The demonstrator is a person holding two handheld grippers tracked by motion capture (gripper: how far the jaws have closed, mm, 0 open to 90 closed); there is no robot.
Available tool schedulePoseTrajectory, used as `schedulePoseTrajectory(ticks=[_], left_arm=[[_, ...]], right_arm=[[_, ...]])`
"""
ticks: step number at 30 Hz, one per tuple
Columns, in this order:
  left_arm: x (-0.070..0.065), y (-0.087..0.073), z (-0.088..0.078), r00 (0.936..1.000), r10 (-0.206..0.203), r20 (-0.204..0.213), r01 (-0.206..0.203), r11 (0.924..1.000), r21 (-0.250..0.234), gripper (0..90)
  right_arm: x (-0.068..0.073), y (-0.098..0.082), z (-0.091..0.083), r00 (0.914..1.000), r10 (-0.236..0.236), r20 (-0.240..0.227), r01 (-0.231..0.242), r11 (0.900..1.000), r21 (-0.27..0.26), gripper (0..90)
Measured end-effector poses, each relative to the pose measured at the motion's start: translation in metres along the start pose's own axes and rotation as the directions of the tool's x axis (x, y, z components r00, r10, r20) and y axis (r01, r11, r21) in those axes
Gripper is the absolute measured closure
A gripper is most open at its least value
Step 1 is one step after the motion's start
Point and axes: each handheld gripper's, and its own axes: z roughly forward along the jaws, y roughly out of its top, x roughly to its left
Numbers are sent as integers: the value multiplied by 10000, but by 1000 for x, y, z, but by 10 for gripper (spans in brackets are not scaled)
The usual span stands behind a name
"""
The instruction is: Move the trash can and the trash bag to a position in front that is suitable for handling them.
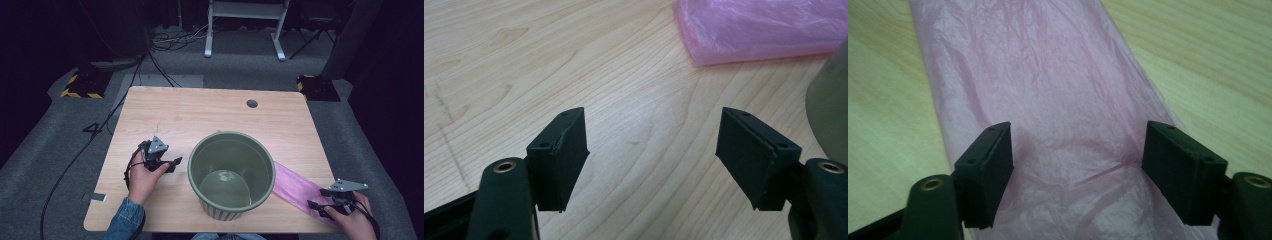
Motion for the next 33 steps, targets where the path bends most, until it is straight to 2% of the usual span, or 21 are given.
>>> schedulePoseTrajectory(ticks=[2, 5, 9, 18, 19, 20, 21, 25, 27, 29, 31, 33], left_arm=[[-2, 1, -1, 10000, 52, 35, -52, 10000, -16, 287], [-1, -1, -6, 10000, -20, -51, 20, 9999, -100, 287], [3, -7, -14, 9994, -252, -248, 249, 9996, -142, 288], [9, -24, -35, 9941, -758, -778, 741, 9970, -242, 282], [9, -24, -35, 9941, -758, -778, 741, 9970, -242, 281], [10, -28, -39, 9923, -861, -888, 843, 9962, -234, 281], [10, -30, -41, 9913, -934, -925, 917, 9955, -225, 280], [12, -34, -44, 9892, -1071, -999, 1057, 9942, -196, 278], [14, -37, -44, 9876, -1181, -1034, 1173, 9930, -137, 277], [14, -38, -43, 9877, -1200, -1003, 1193, 9928, -133, 277], [13, -38, -42, 9882, -1189, -964, 1183, 9929, -119, 276], [13, -37, -41, 9887, -1176, -932, 1170, 9931, -116, 276]], right_arm=[[4, 10, 0, 9991, -404, -135, 399, 9987, -329, 249], [10, 34, 10, 9931, -1124, -347, 1100, 9917, -661, 192], [17, 67, 32, 9758, -1978, -929, 1903, 9782, -837, 167], [33, 117, 78, 9431, -2817, -1766, 2722, 9592, -763, 167], [33, 117, 78, 9431, -2817, -1766, 2722, 9592, -763, 167], [36, 124, 86, 9348, -2962, -1959, 2895, 9551, -626, 169], [36, 126, 91, 9309, -3061, -1993, 3016, 9519, -533, 170], [37, 131, 102, 9230, -3325, -1939, 3423, 9394, 184, 163], [37, 132, 104, 9248, -3251, -1979, 3385, 9402, 374, 158], [38, 134, 103, 9249, -3238, -1992, 3436, 9362, 739, 149], [39, 135, 101, 9316, -3021, -2020, 3301, 9360, 1225, 143], [40, 137, 100, 9291, -3070, -2062, 3426, 9244, 1675, 144]])
